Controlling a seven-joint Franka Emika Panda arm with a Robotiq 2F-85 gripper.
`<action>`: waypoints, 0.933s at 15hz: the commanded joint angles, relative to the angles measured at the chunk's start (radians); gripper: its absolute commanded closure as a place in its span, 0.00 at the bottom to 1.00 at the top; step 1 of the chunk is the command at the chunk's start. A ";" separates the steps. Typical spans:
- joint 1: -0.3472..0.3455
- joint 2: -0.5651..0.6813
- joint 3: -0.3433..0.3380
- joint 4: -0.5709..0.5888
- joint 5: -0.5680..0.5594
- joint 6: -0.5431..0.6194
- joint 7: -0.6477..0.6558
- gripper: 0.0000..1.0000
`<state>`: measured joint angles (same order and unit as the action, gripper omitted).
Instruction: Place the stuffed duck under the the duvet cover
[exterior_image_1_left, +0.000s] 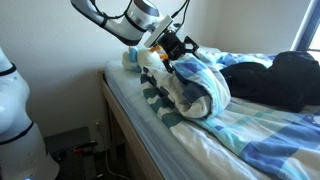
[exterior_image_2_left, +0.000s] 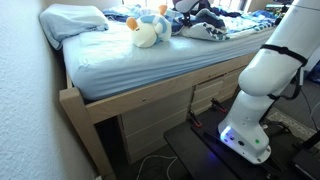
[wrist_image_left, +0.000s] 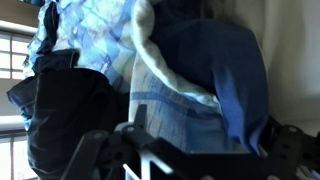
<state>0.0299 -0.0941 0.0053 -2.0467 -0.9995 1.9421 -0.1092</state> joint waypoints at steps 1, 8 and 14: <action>-0.001 -0.008 0.010 0.065 -0.019 -0.044 -0.056 0.00; 0.000 0.012 0.010 0.114 0.001 -0.060 -0.109 0.00; 0.003 0.036 0.010 0.055 0.069 -0.051 -0.106 0.00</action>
<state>0.0346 -0.0622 0.0102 -1.9712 -0.9582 1.9056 -0.1949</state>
